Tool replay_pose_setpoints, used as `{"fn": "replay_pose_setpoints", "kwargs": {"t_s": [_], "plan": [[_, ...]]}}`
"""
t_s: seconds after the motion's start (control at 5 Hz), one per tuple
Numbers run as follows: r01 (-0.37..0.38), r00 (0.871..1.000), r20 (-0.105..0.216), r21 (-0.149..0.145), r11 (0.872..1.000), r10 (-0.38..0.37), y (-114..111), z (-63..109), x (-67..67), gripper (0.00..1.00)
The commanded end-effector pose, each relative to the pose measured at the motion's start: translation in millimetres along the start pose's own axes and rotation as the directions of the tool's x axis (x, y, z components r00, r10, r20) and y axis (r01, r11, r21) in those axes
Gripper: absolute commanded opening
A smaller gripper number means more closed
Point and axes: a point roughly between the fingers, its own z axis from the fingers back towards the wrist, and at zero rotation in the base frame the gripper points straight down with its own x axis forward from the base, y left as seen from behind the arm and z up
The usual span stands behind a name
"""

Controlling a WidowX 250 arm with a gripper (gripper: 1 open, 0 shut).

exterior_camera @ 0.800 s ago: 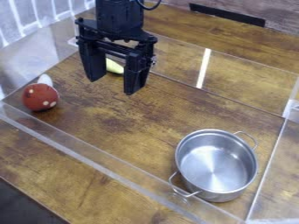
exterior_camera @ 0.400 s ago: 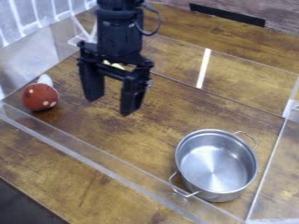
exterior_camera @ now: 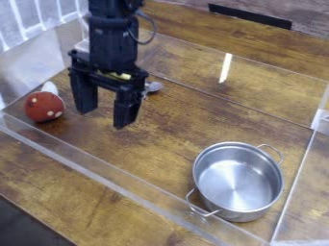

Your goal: Put the mushroom in the silver pot

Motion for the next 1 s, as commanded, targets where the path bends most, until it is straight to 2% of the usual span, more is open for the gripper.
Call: {"fn": "replay_pose_setpoints", "kwargs": {"t_s": [0.0, 0.2, 0.6, 0.8], "plan": [[-0.024, 0.999, 0.046, 0.008, 1.0, 0.024, 11.3, 11.3, 6.9, 1.0], [-0.026, 1.0, 0.014, 0.004, 1.0, 0.026, 12.1, 0.9, 8.9, 1.0], [-0.024, 1.0, 0.021, 0.021, 0.999, 0.023, 26.7, 1.7, 14.7, 1.0], [-0.027, 1.0, -0.003, 0.02, 0.999, 0.027, 28.0, -6.7, 14.6, 1.0]]}}
